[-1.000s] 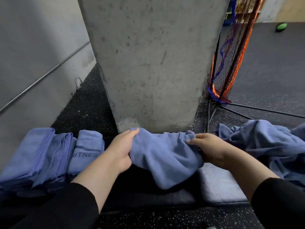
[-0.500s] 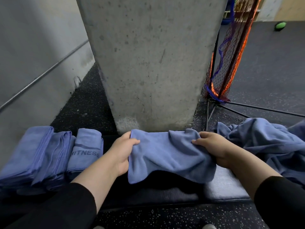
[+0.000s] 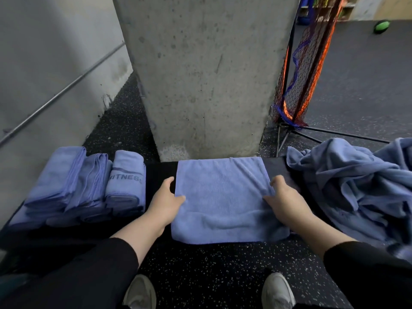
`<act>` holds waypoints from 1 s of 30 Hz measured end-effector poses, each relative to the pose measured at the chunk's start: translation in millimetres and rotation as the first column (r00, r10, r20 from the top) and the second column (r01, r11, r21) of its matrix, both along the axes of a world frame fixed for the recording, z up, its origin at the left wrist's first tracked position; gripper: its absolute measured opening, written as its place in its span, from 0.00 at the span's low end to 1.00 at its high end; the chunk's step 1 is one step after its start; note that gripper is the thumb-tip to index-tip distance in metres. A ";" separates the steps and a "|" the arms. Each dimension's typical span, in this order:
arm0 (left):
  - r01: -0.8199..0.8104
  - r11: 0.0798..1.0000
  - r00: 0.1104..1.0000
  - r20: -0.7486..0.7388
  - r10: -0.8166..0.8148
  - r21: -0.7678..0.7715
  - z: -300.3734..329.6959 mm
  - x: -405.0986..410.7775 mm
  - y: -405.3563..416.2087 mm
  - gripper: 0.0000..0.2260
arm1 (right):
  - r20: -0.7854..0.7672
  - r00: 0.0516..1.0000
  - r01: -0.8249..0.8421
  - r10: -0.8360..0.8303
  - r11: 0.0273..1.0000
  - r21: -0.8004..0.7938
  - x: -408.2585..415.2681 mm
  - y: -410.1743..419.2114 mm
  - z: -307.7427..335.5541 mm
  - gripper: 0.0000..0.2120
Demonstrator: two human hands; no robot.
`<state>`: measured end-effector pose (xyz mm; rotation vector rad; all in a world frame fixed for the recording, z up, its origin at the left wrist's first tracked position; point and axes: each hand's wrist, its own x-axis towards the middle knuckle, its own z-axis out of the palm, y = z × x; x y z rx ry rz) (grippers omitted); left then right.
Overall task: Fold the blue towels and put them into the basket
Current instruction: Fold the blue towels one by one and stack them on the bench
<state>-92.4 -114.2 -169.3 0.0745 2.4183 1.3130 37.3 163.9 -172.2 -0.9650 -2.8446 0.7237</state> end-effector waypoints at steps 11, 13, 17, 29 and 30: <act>0.394 0.503 0.679 -0.126 -0.724 -0.769 -19.6 28.3 -14.5 0.27 | 0.331 0.862 -0.458 0.385 0.870 0.180 22.8 -10.1 -21.9 0.31; 0.391 0.505 0.692 -0.116 -0.713 -0.769 -19.6 22.4 -11.0 0.28 | 0.341 0.863 -0.448 0.372 0.876 0.178 16.8 -3.6 -23.4 0.32; 0.384 0.504 0.720 -0.091 -0.688 -0.773 -19.2 4.5 -1.1 0.29 | 0.353 0.858 -0.444 0.373 0.884 0.146 -4.4 12.7 -23.1 0.33; 0.416 0.617 0.573 -0.334 -0.748 -0.668 -41.8 16.5 -31.5 0.30 | -0.107 0.699 -0.621 0.707 0.674 0.399 40.6 18.4 -32.6 0.16; 0.417 0.623 0.539 -0.372 -0.756 -0.662 -42.6 17.5 -37.4 0.30 | -0.107 0.691 -0.632 0.715 0.669 0.390 47.0 22.7 -34.4 0.17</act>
